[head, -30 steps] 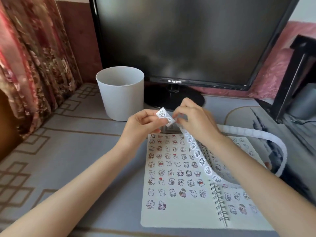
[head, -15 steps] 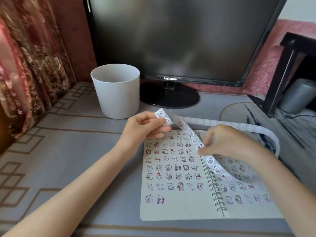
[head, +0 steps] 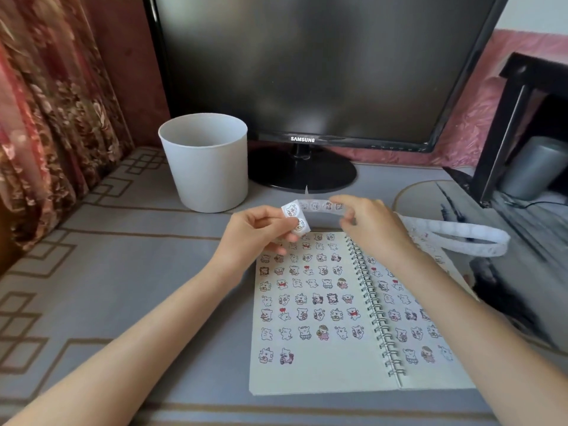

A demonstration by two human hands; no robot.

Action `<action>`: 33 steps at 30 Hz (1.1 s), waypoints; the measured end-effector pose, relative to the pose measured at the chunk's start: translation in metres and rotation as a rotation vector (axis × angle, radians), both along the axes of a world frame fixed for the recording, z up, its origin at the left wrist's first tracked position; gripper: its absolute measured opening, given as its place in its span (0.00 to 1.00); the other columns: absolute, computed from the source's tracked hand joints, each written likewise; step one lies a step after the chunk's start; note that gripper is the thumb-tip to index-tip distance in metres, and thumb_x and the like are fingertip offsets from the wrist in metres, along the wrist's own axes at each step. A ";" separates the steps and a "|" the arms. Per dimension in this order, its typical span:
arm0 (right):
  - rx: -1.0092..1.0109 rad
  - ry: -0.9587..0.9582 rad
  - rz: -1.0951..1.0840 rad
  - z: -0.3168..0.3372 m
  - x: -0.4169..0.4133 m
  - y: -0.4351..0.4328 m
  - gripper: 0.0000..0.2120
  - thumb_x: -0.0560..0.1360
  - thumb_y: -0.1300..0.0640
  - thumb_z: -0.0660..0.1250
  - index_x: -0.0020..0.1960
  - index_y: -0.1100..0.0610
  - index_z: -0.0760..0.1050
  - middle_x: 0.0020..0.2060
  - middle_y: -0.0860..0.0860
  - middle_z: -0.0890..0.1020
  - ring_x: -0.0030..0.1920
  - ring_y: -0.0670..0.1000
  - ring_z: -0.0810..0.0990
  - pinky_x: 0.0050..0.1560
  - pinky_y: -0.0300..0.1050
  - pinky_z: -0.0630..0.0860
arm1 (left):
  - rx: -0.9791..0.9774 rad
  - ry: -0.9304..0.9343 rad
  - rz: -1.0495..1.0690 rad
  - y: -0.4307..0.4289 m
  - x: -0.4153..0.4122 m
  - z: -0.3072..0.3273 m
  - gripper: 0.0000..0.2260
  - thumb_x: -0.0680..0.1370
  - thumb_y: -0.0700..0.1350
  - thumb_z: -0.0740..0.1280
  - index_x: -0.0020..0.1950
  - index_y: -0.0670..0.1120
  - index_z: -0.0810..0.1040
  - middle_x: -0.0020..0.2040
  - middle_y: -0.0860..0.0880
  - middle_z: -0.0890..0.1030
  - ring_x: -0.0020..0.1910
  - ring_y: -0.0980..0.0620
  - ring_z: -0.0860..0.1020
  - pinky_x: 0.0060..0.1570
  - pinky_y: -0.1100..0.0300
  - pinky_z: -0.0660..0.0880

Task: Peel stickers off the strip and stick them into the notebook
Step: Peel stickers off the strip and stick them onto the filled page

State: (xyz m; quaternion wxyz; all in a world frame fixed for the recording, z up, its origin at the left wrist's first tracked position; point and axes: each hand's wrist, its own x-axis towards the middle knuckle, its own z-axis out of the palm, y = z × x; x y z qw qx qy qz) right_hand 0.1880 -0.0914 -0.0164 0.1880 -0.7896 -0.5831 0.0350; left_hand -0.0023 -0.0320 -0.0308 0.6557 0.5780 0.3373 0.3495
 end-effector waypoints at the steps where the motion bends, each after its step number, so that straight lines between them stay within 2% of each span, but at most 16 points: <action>1: 0.054 0.038 0.003 0.000 0.000 -0.001 0.18 0.77 0.61 0.62 0.63 0.46 0.75 0.46 0.48 0.82 0.45 0.51 0.79 0.45 0.44 0.75 | 0.012 0.016 0.007 0.000 0.000 -0.001 0.03 0.73 0.38 0.71 0.45 0.39 0.80 0.33 0.46 0.83 0.32 0.54 0.79 0.29 0.65 0.75; 5: 0.328 0.483 0.127 0.007 -0.016 -0.012 0.06 0.75 0.58 0.68 0.48 0.50 0.81 0.43 0.44 0.83 0.43 0.40 0.78 0.46 0.30 0.72 | 0.066 0.049 0.029 0.001 0.001 -0.003 0.03 0.72 0.39 0.72 0.44 0.43 0.80 0.33 0.49 0.83 0.31 0.57 0.77 0.27 0.66 0.72; 8: 0.392 0.594 0.219 0.009 -0.035 -0.015 0.03 0.73 0.60 0.71 0.45 0.53 0.81 0.40 0.45 0.84 0.44 0.42 0.80 0.51 0.34 0.74 | 0.109 0.066 0.041 0.000 0.004 -0.006 0.03 0.72 0.40 0.73 0.43 0.46 0.80 0.34 0.50 0.83 0.28 0.60 0.75 0.26 0.68 0.70; 12: 0.418 0.601 0.171 0.002 -0.047 -0.013 0.02 0.71 0.58 0.73 0.42 0.52 0.82 0.38 0.44 0.84 0.42 0.45 0.81 0.47 0.43 0.78 | 0.190 0.094 0.034 -0.001 0.005 -0.009 0.03 0.72 0.41 0.73 0.44 0.47 0.81 0.35 0.50 0.83 0.32 0.56 0.74 0.29 0.68 0.69; 14: 0.415 0.567 0.157 -0.002 -0.047 -0.011 0.02 0.71 0.58 0.73 0.42 0.52 0.82 0.38 0.43 0.83 0.42 0.45 0.81 0.47 0.45 0.78 | 0.218 0.087 0.020 -0.002 0.005 -0.010 0.03 0.73 0.41 0.73 0.44 0.47 0.81 0.34 0.53 0.82 0.33 0.58 0.74 0.30 0.69 0.69; 19: 0.444 0.558 0.150 -0.006 -0.047 -0.012 0.04 0.70 0.59 0.73 0.43 0.52 0.82 0.37 0.43 0.83 0.41 0.44 0.80 0.44 0.39 0.77 | 0.242 0.071 -0.004 -0.003 0.005 -0.011 0.04 0.73 0.40 0.72 0.46 0.45 0.82 0.36 0.53 0.83 0.35 0.61 0.78 0.35 0.71 0.70; 22: 0.445 0.603 0.157 -0.006 -0.046 -0.012 0.04 0.70 0.60 0.73 0.44 0.53 0.82 0.37 0.43 0.84 0.40 0.43 0.81 0.44 0.35 0.75 | 0.241 0.055 -0.020 -0.003 0.004 -0.012 0.04 0.73 0.39 0.72 0.47 0.45 0.82 0.38 0.50 0.84 0.39 0.57 0.81 0.43 0.67 0.75; 24: 0.440 0.626 0.164 -0.006 -0.046 -0.012 0.04 0.70 0.61 0.73 0.44 0.53 0.82 0.37 0.44 0.84 0.40 0.42 0.81 0.45 0.33 0.74 | 0.255 0.054 -0.022 -0.003 0.003 -0.013 0.04 0.73 0.39 0.72 0.45 0.46 0.82 0.38 0.51 0.84 0.39 0.57 0.81 0.44 0.66 0.75; 27: 0.439 0.668 0.157 -0.007 -0.046 -0.011 0.05 0.69 0.61 0.74 0.42 0.53 0.82 0.36 0.45 0.84 0.40 0.42 0.81 0.46 0.34 0.75 | 0.301 0.069 -0.018 -0.001 0.002 -0.014 0.05 0.73 0.39 0.72 0.44 0.49 0.82 0.38 0.52 0.84 0.41 0.57 0.81 0.49 0.61 0.76; 33: 0.448 0.684 0.145 -0.008 -0.045 -0.010 0.04 0.68 0.62 0.74 0.41 0.54 0.82 0.36 0.46 0.84 0.41 0.46 0.81 0.48 0.39 0.77 | 0.340 0.091 -0.019 -0.002 0.002 -0.014 0.05 0.73 0.39 0.72 0.45 0.49 0.83 0.38 0.52 0.84 0.40 0.59 0.81 0.46 0.64 0.75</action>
